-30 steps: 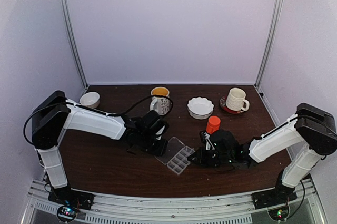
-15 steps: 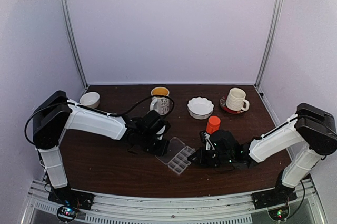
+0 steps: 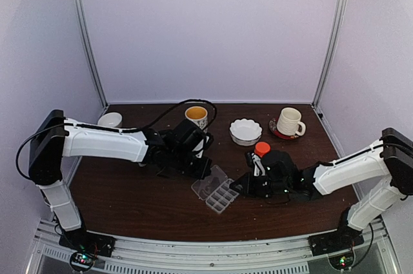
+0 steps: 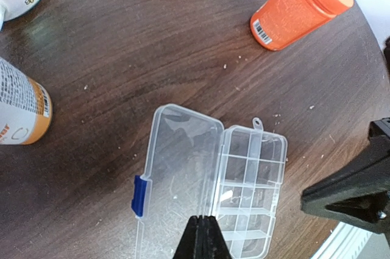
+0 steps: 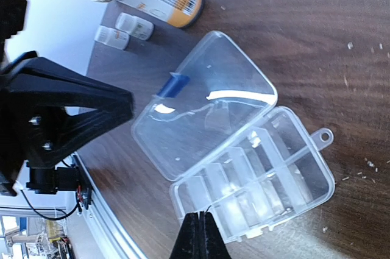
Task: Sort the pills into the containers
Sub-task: Hold the lid of the pill container.
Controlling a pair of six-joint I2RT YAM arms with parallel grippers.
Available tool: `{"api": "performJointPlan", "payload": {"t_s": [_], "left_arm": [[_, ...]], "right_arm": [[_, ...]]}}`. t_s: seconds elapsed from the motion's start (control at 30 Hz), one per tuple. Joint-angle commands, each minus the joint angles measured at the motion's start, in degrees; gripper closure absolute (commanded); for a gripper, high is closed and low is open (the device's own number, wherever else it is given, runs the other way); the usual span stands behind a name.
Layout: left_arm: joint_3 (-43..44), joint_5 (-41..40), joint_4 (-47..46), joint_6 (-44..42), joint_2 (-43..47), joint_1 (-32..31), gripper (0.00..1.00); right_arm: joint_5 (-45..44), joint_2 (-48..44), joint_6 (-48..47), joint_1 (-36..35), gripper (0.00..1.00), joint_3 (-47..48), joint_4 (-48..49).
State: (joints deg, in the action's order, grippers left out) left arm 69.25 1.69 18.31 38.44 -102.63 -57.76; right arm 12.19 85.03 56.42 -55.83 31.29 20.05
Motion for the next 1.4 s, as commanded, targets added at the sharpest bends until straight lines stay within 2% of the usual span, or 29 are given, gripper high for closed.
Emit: {"api": "performJointPlan", "payload": {"t_s": [0.0, 0.2, 0.3, 0.67, 0.93, 1.37], "left_arm": [[1.39, -0.81, 1.04, -0.63, 1.18, -0.16, 1.0], [2.94, -0.86, 0.94, -1.1, -0.74, -0.19, 1.0], [5.36, -3.4, 3.1, -1.42, -3.15, -0.23, 1.0], [10.85, -5.33, 6.07, -2.42, -8.45, 0.14, 1.0], [9.87, -4.27, 5.05, -1.82, -10.22, 0.36, 1.0], [8.0, -2.0, 2.12, -0.42, -13.47, 0.52, 1.0]], "right_arm": [[-2.63, -4.7, -3.24, 0.29, 0.99, 1.58, -4.34], [-8.33, -13.54, -5.55, 0.29, 0.99, -0.61, -9.23], [-8.88, -14.11, -6.67, 0.29, 0.98, 0.03, -11.73], [-3.18, -3.36, -5.19, 0.29, 0.99, 2.33, -5.87], [-0.37, 3.46, -2.63, -0.68, 0.99, 2.06, 1.24], [-0.58, 7.9, -0.4, -2.0, 1.0, -0.48, 4.68]]}}
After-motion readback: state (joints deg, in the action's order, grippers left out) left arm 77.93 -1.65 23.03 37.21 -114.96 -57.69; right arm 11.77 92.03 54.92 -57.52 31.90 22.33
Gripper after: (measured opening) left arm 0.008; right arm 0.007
